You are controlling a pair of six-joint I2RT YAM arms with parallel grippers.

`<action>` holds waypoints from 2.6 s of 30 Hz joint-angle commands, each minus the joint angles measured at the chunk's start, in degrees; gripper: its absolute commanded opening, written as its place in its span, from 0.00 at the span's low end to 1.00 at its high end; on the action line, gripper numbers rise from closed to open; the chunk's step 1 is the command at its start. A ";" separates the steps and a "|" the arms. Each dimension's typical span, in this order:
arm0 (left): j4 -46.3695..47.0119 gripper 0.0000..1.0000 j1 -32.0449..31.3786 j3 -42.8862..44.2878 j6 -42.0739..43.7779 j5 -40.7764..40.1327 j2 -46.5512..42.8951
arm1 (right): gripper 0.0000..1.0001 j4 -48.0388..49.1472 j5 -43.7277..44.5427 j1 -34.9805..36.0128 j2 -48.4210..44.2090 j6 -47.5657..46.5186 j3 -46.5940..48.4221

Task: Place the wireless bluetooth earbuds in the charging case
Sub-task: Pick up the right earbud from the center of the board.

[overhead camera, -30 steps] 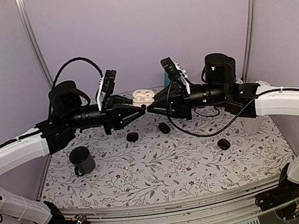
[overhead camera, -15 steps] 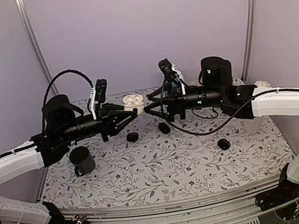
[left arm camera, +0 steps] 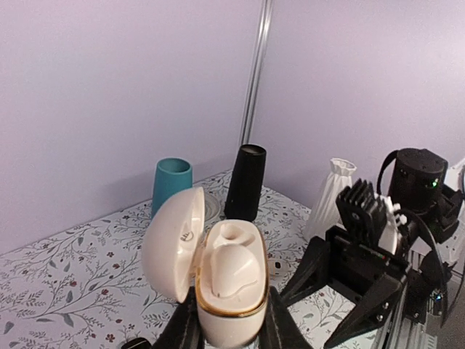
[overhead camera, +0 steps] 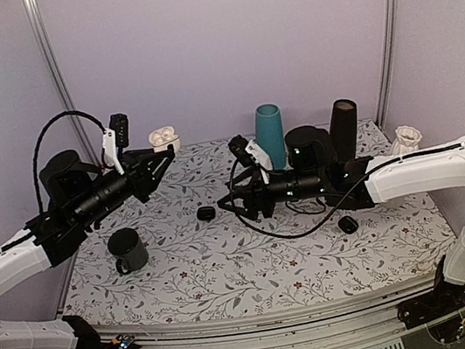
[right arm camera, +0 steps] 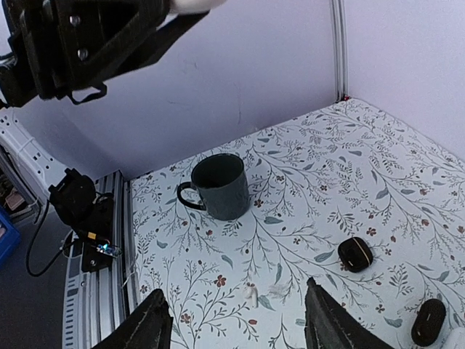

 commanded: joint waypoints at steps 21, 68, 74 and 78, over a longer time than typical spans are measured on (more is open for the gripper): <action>-6.15 0.00 6.10 1.59 -0.89 -0.96 -2.55 | 0.57 -1.81 -1.63 4.75 29.12 -21.27 14.20; -9.28 0.00 10.40 0.98 -1.16 4.48 -6.03 | 0.29 -26.95 -4.55 4.66 49.38 -38.01 38.19; -9.36 0.00 10.51 0.96 -1.40 4.70 -6.00 | 0.22 -28.50 -4.19 4.69 49.65 -37.83 38.63; -9.23 0.00 10.53 0.97 -1.41 4.83 -5.82 | 0.15 -29.42 -4.16 4.63 49.65 -37.69 38.72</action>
